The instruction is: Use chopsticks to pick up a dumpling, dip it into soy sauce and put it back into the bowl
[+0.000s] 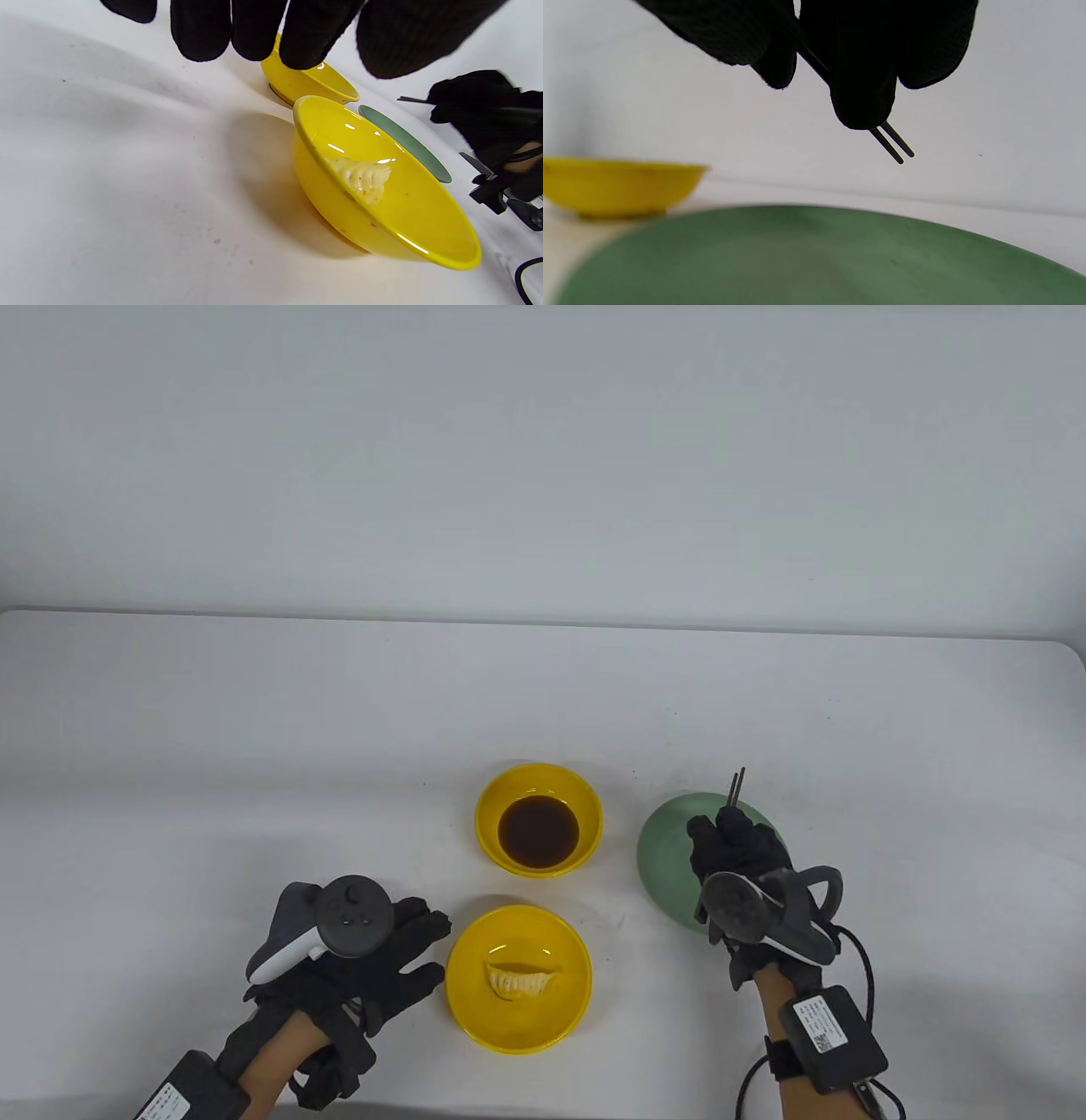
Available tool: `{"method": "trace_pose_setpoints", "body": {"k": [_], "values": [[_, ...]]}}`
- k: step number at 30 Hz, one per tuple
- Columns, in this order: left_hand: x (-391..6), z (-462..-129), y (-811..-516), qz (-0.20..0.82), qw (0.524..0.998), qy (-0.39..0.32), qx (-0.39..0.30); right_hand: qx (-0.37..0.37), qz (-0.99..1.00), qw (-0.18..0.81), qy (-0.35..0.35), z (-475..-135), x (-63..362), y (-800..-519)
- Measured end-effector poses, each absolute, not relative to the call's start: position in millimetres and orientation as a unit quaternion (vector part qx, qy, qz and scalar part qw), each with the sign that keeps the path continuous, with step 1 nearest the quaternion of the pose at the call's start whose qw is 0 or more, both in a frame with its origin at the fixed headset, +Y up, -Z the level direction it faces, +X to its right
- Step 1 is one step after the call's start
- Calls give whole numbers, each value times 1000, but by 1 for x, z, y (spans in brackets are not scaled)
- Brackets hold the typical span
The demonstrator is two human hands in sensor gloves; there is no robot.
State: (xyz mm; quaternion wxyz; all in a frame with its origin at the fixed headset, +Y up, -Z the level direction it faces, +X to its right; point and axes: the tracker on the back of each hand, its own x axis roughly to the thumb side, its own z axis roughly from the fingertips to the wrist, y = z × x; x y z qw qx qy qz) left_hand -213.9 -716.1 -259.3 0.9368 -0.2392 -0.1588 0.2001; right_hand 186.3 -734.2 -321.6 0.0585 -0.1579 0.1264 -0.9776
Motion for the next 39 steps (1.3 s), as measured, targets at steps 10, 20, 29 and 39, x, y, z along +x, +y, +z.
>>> {"method": "trace_pose_setpoints", "body": {"k": [10, 20, 29, 39], "values": [[-214, -259, -716, 199, 936, -160, -241, -123, -979, 159, 25, -336, 179, -760], [-214, -259, -716, 199, 936, -160, -240, -83, -977, 190, -50, -340, 178, -773], [-214, -259, -715, 201, 937, -160, -236, -76, -986, 143, -37, -337, 184, -761], [-213, -257, -710, 214, 936, -176, -217, -167, -966, -192, 43, -281, 191, -683]]}}
